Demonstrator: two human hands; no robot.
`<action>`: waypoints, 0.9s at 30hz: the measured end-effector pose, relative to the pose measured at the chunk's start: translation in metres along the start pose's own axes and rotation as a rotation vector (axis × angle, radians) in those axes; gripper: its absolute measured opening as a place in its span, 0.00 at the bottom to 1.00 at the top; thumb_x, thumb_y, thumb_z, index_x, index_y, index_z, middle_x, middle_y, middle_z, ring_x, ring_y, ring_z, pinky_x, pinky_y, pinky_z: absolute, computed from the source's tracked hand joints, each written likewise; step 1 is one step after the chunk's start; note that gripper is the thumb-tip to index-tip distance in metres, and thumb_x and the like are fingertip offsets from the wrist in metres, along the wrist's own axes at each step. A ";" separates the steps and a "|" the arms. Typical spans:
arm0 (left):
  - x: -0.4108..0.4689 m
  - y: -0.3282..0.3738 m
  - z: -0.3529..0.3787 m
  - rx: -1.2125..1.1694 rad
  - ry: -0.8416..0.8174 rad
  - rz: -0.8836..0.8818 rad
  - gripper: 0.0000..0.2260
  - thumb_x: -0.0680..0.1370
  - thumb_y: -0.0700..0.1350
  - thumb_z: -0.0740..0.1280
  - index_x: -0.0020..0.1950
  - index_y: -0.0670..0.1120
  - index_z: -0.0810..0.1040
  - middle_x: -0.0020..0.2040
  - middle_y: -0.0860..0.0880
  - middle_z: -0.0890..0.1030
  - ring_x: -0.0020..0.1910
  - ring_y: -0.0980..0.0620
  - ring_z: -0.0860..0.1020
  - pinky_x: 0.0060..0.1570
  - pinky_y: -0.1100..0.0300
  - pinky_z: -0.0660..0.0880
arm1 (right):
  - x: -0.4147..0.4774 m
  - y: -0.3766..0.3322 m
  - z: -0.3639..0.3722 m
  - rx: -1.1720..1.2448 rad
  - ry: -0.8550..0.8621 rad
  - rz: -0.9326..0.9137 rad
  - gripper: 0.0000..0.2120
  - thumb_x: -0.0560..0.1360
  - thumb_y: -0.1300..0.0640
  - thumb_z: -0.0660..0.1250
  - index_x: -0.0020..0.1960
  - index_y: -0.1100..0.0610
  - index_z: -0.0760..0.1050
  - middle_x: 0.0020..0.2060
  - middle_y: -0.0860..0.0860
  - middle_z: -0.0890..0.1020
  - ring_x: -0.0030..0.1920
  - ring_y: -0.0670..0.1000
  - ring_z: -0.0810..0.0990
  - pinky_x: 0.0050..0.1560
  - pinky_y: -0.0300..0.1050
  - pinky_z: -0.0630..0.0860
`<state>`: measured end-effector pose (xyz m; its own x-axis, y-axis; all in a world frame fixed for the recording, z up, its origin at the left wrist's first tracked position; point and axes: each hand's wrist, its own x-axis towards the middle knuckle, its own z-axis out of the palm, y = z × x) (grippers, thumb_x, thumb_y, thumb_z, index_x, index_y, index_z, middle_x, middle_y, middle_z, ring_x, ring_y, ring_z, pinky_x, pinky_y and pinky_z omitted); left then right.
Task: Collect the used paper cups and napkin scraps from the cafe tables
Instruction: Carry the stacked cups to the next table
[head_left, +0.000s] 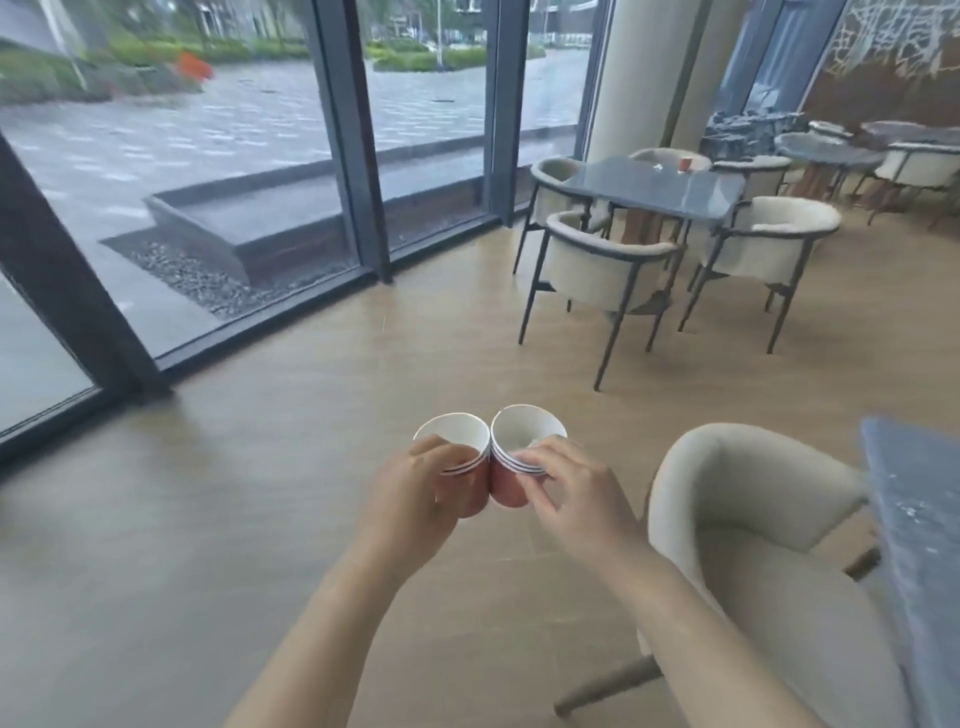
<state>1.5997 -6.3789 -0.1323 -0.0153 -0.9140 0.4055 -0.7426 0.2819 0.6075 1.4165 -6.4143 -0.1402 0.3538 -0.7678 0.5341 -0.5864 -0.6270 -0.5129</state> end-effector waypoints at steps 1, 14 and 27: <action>0.001 -0.009 -0.004 0.014 0.007 -0.022 0.10 0.71 0.36 0.68 0.45 0.52 0.81 0.42 0.55 0.80 0.35 0.54 0.77 0.35 0.59 0.73 | 0.007 0.000 0.009 0.018 -0.012 -0.008 0.09 0.69 0.66 0.69 0.47 0.56 0.80 0.40 0.50 0.81 0.43 0.52 0.79 0.45 0.39 0.71; 0.161 -0.102 0.067 0.042 -0.161 -0.080 0.13 0.69 0.38 0.70 0.45 0.56 0.81 0.41 0.63 0.75 0.37 0.59 0.75 0.34 0.74 0.69 | 0.119 0.129 0.082 0.061 -0.037 0.159 0.08 0.71 0.63 0.69 0.48 0.54 0.80 0.41 0.48 0.79 0.45 0.49 0.77 0.47 0.41 0.72; 0.439 -0.105 0.225 -0.066 -0.379 0.121 0.11 0.69 0.38 0.71 0.46 0.54 0.82 0.45 0.57 0.80 0.41 0.52 0.79 0.38 0.57 0.76 | 0.265 0.345 0.026 -0.104 0.103 0.435 0.08 0.70 0.64 0.70 0.48 0.55 0.80 0.42 0.48 0.80 0.46 0.48 0.77 0.49 0.35 0.70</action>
<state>1.5210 -6.8751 -0.1719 -0.3551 -0.9124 0.2035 -0.6756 0.4009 0.6187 1.3265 -6.8377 -0.1930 -0.0126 -0.9363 0.3510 -0.7364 -0.2288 -0.6367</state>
